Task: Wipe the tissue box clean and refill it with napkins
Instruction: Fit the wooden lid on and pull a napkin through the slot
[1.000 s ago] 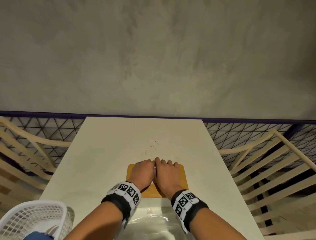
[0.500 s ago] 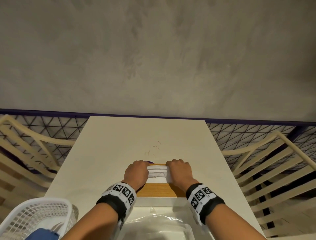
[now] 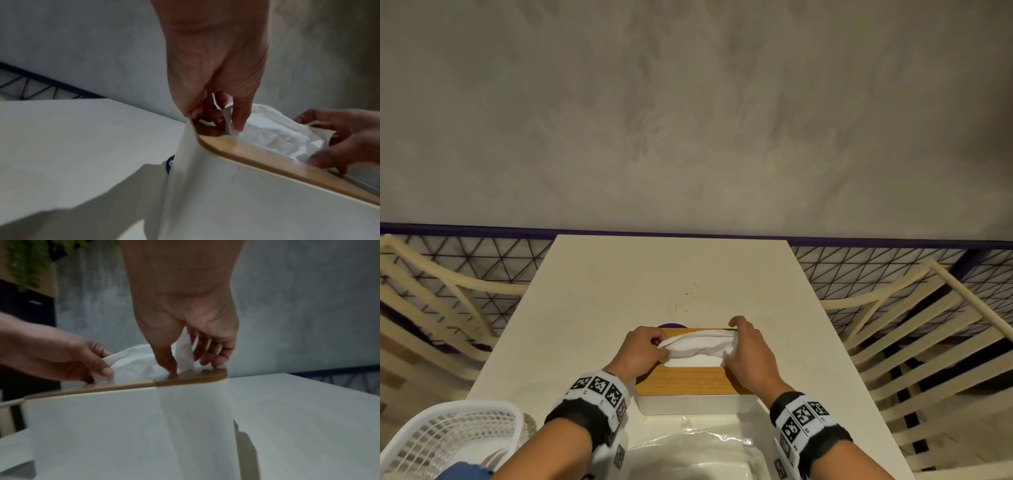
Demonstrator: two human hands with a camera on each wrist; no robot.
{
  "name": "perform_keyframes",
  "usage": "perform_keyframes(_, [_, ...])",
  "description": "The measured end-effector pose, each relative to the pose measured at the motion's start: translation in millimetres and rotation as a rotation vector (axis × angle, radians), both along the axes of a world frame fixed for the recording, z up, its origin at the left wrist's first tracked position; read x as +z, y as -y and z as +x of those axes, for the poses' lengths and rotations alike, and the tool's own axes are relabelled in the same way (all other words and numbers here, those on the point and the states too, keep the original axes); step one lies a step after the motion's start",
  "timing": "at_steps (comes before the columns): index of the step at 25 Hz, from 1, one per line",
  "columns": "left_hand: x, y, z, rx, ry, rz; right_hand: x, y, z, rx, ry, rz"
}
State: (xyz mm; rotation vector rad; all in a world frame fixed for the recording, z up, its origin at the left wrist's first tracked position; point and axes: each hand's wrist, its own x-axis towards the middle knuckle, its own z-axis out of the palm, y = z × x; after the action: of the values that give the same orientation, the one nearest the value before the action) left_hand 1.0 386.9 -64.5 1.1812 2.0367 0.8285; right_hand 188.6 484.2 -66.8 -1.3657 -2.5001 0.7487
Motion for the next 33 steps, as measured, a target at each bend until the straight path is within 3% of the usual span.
perform_keyframes(4, [-3,8,-1,0.063,0.183,0.045,-8,-8,13,0.013,-0.17,-0.073])
perform_keyframes(7, [1,13,5,0.108,0.306,0.072,-11,-9,19,0.054,-0.202,-0.085])
perform_keyframes(13, [0,8,6,0.024,0.044,0.064,-12,-22,15,0.093,-0.193,-0.234])
perform_keyframes(17, [-1,4,7,0.079,-0.051,0.084,-3,-28,15,-0.039,-0.371,-0.443])
perform_keyframes(20, [0,10,-2,0.177,0.065,0.093,-1,-26,25,-0.158,-0.482,-0.483])
perform_keyframes(22, [-1,16,-8,0.097,0.122,0.003,-1,-19,36,-0.22,-0.544,-0.481])
perform_keyframes(25, [-2,16,-9,0.065,0.071,-0.021,-2,-12,41,-0.135,-0.413,-0.446])
perform_keyframes(28, [-5,8,-2,0.221,0.238,0.057,-2,-17,31,-0.166,-0.337,-0.37])
perform_keyframes(33, [-4,8,5,0.313,0.436,0.084,-3,-18,28,-0.243,-0.607,-0.73])
